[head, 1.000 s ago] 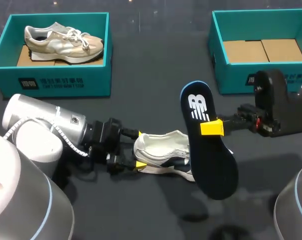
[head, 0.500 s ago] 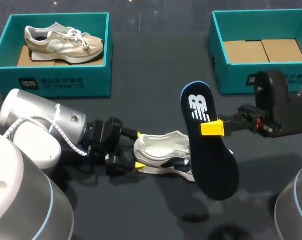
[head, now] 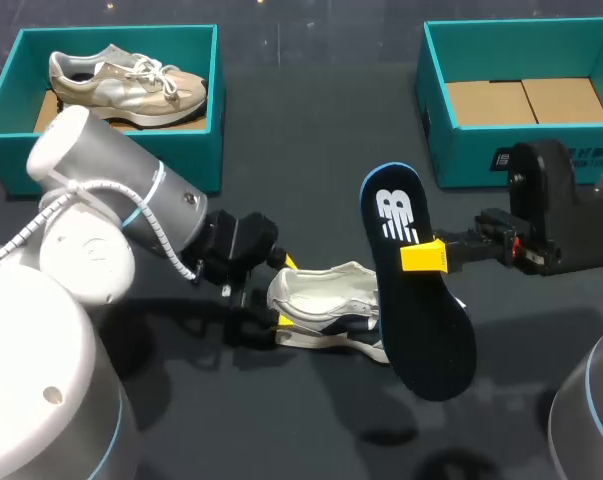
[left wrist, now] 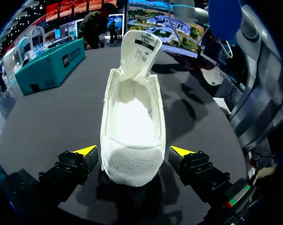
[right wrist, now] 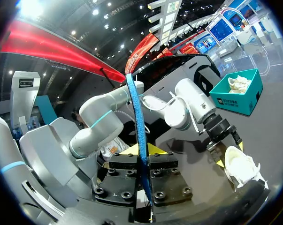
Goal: Take the shoe out of the shoebox, open the shoe tongue, remove and reinsert the insole, then place the shoe into the shoebox
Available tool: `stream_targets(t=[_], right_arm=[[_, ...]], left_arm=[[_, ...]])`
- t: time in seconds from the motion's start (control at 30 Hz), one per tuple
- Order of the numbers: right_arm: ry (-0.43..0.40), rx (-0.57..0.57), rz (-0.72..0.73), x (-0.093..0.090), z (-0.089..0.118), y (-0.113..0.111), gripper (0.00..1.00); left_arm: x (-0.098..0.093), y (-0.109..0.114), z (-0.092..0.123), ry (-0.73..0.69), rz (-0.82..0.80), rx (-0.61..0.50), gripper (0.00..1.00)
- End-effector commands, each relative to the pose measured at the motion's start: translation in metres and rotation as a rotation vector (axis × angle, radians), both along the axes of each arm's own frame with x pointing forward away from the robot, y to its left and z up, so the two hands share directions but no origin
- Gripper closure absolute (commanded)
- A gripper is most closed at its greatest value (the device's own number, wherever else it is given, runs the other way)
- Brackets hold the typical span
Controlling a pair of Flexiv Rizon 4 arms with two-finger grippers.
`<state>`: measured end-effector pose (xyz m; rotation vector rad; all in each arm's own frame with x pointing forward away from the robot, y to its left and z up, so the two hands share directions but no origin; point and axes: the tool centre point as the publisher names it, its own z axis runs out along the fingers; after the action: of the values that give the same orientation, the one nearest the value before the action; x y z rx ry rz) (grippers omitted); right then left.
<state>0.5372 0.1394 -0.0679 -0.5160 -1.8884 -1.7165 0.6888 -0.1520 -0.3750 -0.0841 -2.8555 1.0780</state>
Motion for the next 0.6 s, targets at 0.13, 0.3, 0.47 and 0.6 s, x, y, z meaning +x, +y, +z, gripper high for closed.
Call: stream_targets(t=[0.13, 0.3, 0.47, 0.6], right_arm=[[0.0, 0.0, -0.002, -0.001, -0.001, 0.001, 1.0], [0.0, 0.0, -0.002, -0.001, -0.001, 0.001, 1.0], [0.0, 0.0, -0.002, -0.001, -0.001, 0.001, 1.0], [0.0, 0.0, -0.002, -0.001, -0.001, 0.001, 1.0]], left_arm=[[0.002, -0.005, 0.007, 0.024, 0.001, 0.215, 0.0], [0.0, -0.012, 0.007, -0.087, 0.143, 0.394, 0.0], [0.0, -0.012, 0.007, -0.087, 0.143, 0.394, 0.0], [0.0, -0.012, 0.007, -0.087, 0.143, 0.394, 0.0]])
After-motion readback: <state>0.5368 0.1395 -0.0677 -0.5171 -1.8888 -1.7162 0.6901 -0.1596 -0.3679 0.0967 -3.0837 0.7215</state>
